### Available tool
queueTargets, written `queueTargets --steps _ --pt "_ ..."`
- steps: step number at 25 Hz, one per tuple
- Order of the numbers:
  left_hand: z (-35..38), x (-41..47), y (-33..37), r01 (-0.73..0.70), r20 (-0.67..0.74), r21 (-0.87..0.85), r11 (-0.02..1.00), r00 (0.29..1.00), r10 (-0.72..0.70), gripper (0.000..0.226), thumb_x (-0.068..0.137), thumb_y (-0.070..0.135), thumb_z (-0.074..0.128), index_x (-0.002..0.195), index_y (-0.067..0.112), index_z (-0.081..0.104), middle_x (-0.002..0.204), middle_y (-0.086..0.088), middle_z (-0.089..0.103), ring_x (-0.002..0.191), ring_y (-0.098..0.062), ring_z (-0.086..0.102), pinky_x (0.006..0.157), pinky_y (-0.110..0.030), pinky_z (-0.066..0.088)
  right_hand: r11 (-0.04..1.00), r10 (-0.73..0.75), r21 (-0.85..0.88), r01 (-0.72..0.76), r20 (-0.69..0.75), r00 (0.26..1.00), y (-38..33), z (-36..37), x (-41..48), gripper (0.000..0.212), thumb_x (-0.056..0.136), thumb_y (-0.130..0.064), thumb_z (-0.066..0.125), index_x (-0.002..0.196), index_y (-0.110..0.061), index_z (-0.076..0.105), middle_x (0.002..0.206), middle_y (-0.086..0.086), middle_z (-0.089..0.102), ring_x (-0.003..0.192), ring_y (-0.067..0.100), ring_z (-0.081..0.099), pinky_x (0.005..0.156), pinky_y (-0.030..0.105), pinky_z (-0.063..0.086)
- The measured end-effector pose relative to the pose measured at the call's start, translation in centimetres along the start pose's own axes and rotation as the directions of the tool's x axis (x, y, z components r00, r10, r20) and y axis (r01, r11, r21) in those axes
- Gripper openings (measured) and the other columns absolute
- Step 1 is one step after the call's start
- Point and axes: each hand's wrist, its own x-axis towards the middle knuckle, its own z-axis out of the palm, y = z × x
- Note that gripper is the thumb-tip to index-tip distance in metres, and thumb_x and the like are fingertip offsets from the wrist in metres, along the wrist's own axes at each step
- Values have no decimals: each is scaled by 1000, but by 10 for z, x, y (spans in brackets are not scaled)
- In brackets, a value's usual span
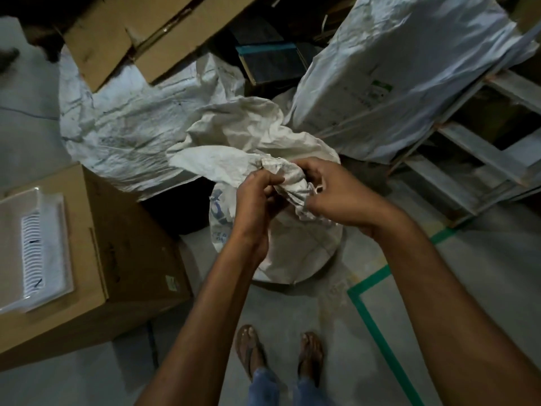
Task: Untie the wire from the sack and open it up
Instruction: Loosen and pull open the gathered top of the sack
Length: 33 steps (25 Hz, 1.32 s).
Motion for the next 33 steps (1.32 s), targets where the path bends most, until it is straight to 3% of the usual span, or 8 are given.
queueTargets --steps 5,8,11,16,20,25,29,33 --pt "-31 15 -13 -6 -366 62 998 930 28 50 94 62 58 80 14 63 73 -1 63 70 -13 61 63 -27 51 983 -89 -172 60 -163 983 4 17 7 59 74 -4 62 124 -35 69 112 -16 73 103 1 67 91 36 58" --pt "-52 43 -17 245 -283 -83 966 924 -258 88 67 86 66 118 13 60 109 -1 69 98 -21 67 91 -45 55 993 -62 -111 45 -150 987 2 20 0 50 78 0 57 109 -31 78 108 -17 75 106 -1 67 97 31 55" --pt "-70 70 -13 350 -99 -24 936 931 -351 84 72 59 85 133 5 62 120 -16 72 107 -31 73 98 -50 55 989 -15 -150 14 -3 1000 -6 30 -17 55 80 7 52 111 -28 79 112 -17 75 111 -3 65 103 26 51" --pt "-72 56 29 90 -215 124 988 975 -61 9 86 8 68 94 10 65 59 -1 63 47 -12 60 46 -20 46 986 139 -124 -115 205 969 -14 54 -24 34 83 -20 63 109 -35 78 109 -10 77 97 8 71 78 27 58" --pt "-122 31 39 71 -195 173 982 980 -36 19 74 23 67 92 19 68 91 -7 72 76 -26 67 56 -32 51 982 177 70 -175 -13 984 -28 77 17 35 91 -24 63 125 -29 68 118 -5 72 103 11 70 79 28 57" --pt "-175 28 39 171 -53 285 943 985 -163 59 84 61 67 123 19 73 113 -11 77 106 -30 74 102 -49 53 966 113 201 -165 247 962 -57 140 61 60 92 15 49 147 -10 49 130 1 61 110 9 62 76 19 53" --pt "-202 38 52 208 -82 259 943 978 -193 59 90 63 61 119 13 73 110 -10 77 103 -27 73 91 -40 56 950 93 257 -180 317 944 -59 153 63 64 91 18 46 144 -17 54 129 4 69 108 16 67 78 35 44" --pt "-199 42 53 -35 -154 354 935 984 95 38 83 8 76 114 22 59 100 -10 71 86 -26 68 64 -30 55 985 27 166 -49 136 990 -61 145 69 67 80 22 47 131 -18 67 126 -2 70 118 15 65 92 33 56"
